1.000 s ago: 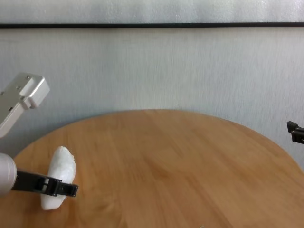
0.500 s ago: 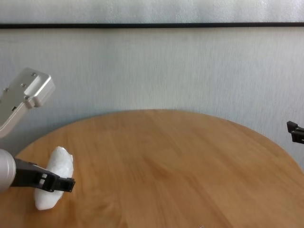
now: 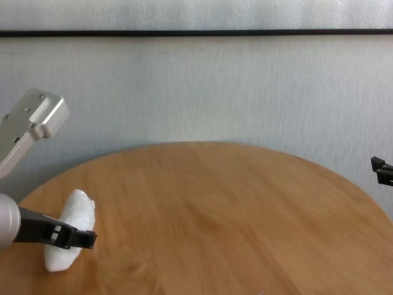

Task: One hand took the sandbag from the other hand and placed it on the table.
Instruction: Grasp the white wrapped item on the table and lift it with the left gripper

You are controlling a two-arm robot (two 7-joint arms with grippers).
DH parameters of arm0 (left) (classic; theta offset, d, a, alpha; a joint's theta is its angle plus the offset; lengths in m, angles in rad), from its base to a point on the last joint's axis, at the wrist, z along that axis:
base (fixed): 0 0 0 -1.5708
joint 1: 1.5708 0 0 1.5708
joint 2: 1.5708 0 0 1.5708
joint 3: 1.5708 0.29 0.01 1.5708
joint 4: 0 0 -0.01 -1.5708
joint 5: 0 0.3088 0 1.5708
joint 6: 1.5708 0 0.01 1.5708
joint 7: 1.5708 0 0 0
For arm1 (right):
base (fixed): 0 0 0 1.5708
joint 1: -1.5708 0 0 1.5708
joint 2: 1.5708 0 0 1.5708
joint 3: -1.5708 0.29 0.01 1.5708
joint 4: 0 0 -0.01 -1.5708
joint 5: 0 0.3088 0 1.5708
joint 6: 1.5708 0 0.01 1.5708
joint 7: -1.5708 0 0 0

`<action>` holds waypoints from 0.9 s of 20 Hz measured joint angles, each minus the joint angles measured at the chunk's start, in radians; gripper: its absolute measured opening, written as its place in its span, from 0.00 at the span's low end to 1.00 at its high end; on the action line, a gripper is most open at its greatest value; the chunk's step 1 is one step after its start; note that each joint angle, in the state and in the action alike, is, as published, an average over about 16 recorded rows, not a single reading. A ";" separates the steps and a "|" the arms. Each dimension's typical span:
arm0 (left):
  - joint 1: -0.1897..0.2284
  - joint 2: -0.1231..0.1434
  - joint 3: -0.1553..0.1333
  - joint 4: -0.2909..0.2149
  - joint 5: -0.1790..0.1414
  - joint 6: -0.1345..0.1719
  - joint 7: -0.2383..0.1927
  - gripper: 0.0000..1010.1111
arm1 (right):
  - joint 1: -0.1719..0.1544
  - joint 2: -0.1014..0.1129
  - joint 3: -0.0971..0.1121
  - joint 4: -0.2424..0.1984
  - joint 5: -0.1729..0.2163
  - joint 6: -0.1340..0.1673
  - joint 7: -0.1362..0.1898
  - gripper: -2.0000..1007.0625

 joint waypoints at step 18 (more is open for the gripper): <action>0.002 -0.006 -0.009 -0.001 -0.014 0.011 0.003 0.53 | 0.000 0.000 0.000 0.000 0.000 0.000 0.000 1.00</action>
